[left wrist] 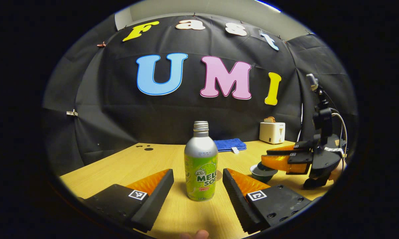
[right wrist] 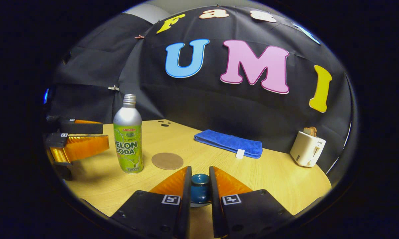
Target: Open the teacup lid with one hand, grasp the water bottle and pour water into the teacup with the other hand; after pouring, place the water bottle on the coaster and then close the teacup lid.
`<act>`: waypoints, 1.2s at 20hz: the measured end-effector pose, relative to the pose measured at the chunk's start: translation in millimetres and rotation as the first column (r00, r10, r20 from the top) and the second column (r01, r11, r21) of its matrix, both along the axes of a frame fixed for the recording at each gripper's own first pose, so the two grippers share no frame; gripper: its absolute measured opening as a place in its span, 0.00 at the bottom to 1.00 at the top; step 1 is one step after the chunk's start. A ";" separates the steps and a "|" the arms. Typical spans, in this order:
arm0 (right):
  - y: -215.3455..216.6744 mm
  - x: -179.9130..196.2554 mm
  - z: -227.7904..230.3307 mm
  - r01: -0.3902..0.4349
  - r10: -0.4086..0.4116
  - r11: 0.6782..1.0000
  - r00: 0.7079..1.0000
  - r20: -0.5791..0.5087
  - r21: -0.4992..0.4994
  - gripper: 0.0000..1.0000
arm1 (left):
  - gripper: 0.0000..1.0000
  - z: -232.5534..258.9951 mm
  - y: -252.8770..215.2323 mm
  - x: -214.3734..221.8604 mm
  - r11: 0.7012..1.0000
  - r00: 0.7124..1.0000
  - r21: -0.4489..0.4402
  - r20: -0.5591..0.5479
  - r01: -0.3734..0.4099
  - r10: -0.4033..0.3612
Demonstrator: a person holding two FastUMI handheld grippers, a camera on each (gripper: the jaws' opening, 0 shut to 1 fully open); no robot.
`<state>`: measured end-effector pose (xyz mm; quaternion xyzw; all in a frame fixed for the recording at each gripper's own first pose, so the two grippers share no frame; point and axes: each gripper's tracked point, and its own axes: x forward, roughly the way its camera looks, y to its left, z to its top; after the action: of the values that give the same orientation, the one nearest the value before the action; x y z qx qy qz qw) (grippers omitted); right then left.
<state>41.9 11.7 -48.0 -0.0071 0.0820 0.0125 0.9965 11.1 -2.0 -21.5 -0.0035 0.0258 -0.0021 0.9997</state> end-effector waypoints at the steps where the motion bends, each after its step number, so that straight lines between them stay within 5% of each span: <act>1: -3.3 -5.2 6.6 0.005 -0.005 1.000 1.000 0.017 0.005 0.31 | 0.94 -0.9 -1.7 2.1 1.000 1.000 0.001 -0.005 0.003 -0.003; 16: -82.6 -85.6 31.6 0.126 -0.129 0.992 0.987 0.092 0.029 0.30 | 0.94 -12.7 1.3 57.6 0.998 0.998 0.033 -0.036 -0.052 0.053; 19: -87.9 -95.5 28.7 0.132 -0.136 0.990 0.987 0.088 0.043 0.30 | 0.82 -7.2 -7.2 62.7 0.995 0.999 0.093 -0.029 -0.039 0.042; 22: -97.9 -102.6 25.3 0.147 -0.150 0.988 0.985 0.086 0.045 0.30 | 0.81 12.7 -7.5 62.5 0.949 0.998 0.309 0.016 -0.059 0.057; 24: -103.9 -106.4 24.4 0.158 -0.162 0.986 0.983 0.088 0.050 0.31 | 0.81 24.9 -3.6 59.9 0.860 0.996 0.501 0.037 -0.093 0.086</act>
<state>-64.5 -92.3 -23.6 0.0203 0.0363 -0.0662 0.9969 71.0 -5.6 3.4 0.2554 0.0186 0.0512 0.9653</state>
